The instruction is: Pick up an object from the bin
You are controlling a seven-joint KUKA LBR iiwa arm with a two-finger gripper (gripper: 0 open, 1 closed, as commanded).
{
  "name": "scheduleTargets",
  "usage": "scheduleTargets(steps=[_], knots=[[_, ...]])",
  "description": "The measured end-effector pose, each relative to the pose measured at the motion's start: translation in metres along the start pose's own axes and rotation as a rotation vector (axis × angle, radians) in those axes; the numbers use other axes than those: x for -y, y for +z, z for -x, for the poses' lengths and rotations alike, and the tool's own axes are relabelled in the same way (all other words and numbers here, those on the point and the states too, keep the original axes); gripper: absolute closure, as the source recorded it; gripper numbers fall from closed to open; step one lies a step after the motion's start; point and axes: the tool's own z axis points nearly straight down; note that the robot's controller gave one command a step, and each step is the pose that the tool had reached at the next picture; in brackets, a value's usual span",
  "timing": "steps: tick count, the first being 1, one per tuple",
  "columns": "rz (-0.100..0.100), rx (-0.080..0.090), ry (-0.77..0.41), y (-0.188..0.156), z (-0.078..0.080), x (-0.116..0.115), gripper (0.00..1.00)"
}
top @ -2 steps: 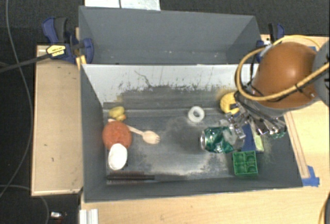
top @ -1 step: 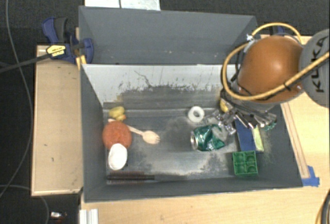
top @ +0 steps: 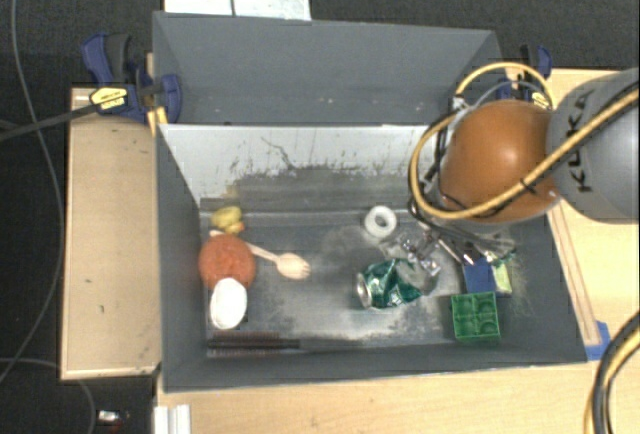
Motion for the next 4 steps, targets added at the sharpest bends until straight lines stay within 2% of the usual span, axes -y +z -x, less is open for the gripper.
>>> scheduleTargets(steps=[1, 2, 3, 4], knots=[[0.002, 0.001, -0.016, 0.042, 0.001, -0.002, 1.00], [-0.004, 0.002, -0.176, 0.045, 0.010, -0.015, 1.00], [-0.009, 0.006, -0.219, 0.046, 0.013, -0.022, 1.00], [-0.010, 0.007, -0.323, 0.048, 0.011, -0.032, 0.00]])
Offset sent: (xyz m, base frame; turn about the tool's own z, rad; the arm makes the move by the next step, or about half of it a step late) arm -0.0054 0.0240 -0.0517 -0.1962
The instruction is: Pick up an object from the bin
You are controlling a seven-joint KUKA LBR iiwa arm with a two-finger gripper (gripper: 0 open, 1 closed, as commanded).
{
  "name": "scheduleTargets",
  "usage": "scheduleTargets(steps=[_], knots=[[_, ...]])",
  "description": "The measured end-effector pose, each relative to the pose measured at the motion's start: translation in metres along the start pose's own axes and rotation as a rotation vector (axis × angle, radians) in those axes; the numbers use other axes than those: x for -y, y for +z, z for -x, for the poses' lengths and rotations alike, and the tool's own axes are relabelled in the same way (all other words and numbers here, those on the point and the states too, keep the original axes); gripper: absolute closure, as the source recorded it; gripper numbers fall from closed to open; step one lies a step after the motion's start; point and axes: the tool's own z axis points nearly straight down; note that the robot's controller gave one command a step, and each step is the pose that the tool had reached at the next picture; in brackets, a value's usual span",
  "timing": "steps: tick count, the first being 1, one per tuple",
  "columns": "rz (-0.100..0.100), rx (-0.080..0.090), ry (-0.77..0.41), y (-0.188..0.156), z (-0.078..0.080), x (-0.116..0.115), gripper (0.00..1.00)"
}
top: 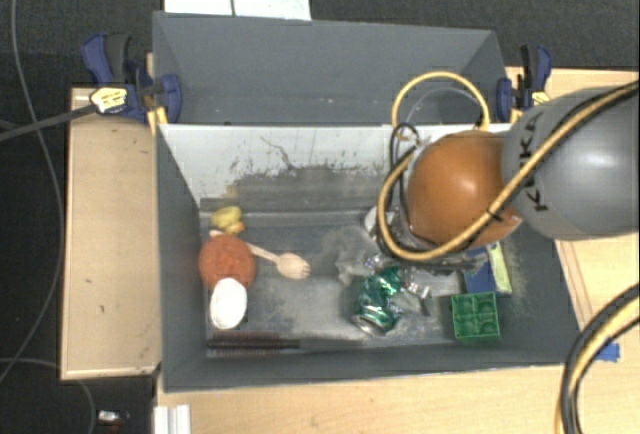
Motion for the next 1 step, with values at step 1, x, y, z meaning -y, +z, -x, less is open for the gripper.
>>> scheduleTargets(steps=[1], knots=[[-0.003, 0.005, 0.003, -0.0026, 0.0024, 0.0010, 1.00]])
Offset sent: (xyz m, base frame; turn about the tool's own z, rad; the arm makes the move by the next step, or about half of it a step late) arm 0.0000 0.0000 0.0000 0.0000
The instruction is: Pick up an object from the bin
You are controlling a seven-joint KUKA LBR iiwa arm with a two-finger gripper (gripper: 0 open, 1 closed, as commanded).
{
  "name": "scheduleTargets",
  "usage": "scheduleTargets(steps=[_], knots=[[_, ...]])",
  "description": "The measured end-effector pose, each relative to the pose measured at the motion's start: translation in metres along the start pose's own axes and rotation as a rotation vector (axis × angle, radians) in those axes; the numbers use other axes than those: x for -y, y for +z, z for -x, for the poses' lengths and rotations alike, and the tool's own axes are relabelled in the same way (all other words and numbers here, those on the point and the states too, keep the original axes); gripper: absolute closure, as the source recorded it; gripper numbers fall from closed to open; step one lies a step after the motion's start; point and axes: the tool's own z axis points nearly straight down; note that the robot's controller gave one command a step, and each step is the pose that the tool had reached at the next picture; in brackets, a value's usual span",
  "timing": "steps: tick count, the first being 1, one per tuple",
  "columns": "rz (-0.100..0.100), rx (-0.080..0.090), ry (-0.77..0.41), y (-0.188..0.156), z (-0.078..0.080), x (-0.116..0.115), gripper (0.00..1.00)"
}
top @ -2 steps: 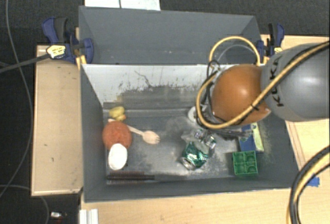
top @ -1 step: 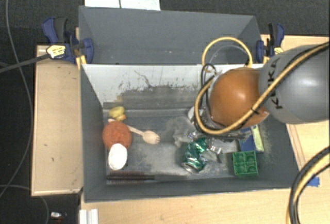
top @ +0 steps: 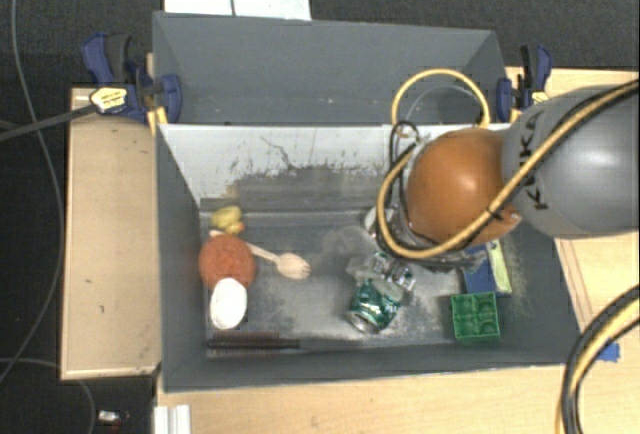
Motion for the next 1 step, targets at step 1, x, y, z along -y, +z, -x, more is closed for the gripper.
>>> scheduleTargets(steps=[1], knots=[[0.000, 0.000, 0.000, 0.0000, 0.0001, -0.0001, 1.00]])
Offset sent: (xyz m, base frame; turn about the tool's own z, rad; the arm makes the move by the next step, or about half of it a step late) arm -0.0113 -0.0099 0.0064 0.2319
